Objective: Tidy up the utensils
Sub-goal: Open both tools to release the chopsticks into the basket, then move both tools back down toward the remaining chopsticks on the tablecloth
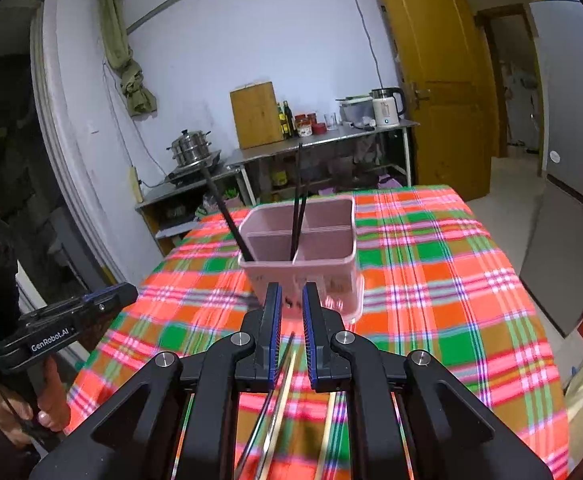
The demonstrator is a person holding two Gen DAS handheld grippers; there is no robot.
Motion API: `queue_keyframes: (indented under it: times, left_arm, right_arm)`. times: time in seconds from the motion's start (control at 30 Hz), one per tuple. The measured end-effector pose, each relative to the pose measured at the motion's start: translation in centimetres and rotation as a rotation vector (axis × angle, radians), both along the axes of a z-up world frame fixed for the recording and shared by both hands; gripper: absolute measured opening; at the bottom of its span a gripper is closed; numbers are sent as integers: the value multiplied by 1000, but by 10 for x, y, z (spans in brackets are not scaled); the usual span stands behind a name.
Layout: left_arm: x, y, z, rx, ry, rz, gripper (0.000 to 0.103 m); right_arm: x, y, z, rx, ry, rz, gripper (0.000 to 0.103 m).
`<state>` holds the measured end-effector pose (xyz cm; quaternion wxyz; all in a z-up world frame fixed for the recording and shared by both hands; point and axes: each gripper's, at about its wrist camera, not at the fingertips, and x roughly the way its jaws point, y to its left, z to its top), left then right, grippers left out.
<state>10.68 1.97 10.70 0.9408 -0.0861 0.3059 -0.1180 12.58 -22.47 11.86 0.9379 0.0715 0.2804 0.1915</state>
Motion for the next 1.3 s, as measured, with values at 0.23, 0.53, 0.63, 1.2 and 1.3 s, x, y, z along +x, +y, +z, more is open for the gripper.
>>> queue_keyframes:
  times: [0.23,0.53,0.63,1.2,1.3]
  left_arm:
    - [-14,0,-21,12,27,-2,10]
    - [-15,-4,-44,22,69,-13,10]
    - [-11,-5,-54,21,91,-13,10]
    - [45,-15,-115,49,261,-19,10]
    - [54,-17,-123,38,283,-29,10]
  right_arm:
    - [-19,-2,-18,-11,21,-5,11]
    - [-28,-4,-39,-16,55,-10,11]
    - [-27,-2,-46,-19,71,-8,11]
    - [-13,17,-78,-39,155,36,11]
    - [-9,19,-83,-44,169,40,11]
